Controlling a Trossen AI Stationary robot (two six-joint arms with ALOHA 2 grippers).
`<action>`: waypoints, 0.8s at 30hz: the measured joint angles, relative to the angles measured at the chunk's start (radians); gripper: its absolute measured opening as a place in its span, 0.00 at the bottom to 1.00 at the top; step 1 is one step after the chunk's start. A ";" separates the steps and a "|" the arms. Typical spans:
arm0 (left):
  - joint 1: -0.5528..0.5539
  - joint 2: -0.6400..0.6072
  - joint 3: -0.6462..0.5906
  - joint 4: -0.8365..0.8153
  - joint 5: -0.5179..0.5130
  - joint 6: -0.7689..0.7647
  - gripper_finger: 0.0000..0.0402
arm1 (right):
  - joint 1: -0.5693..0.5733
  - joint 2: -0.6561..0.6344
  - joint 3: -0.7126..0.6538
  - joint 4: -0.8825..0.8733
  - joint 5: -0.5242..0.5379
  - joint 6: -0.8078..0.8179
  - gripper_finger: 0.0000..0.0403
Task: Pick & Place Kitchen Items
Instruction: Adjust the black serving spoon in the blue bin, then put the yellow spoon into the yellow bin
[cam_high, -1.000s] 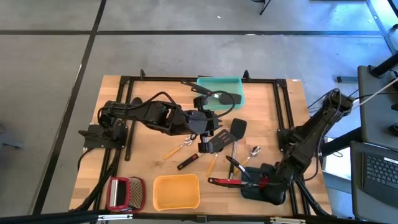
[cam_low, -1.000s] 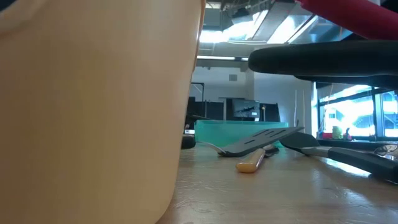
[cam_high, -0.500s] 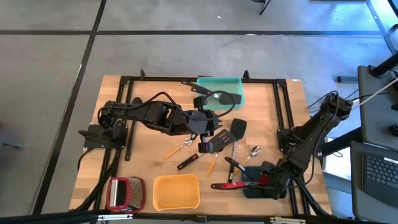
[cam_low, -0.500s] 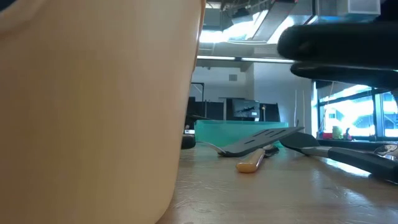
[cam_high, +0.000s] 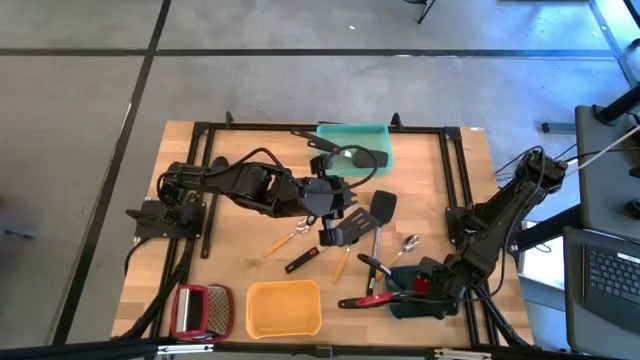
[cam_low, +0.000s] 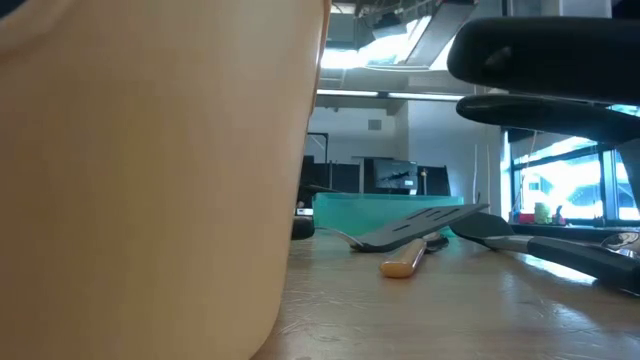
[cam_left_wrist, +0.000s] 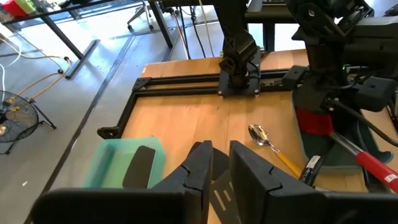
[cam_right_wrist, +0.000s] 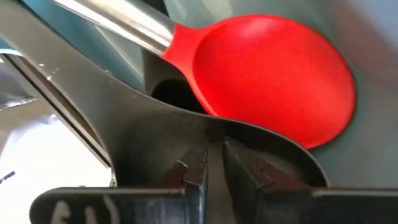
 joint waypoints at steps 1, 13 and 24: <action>0.000 0.000 0.000 0.000 0.000 -0.001 0.11 | 0.000 0.000 0.000 0.002 0.000 0.000 0.12; -0.002 0.000 0.000 0.000 0.000 -0.002 0.09 | 0.000 0.000 0.162 -0.251 0.095 -0.026 0.12; -0.002 0.000 0.000 -0.001 0.000 0.001 0.09 | -0.008 0.000 0.174 -0.258 0.106 -0.026 0.12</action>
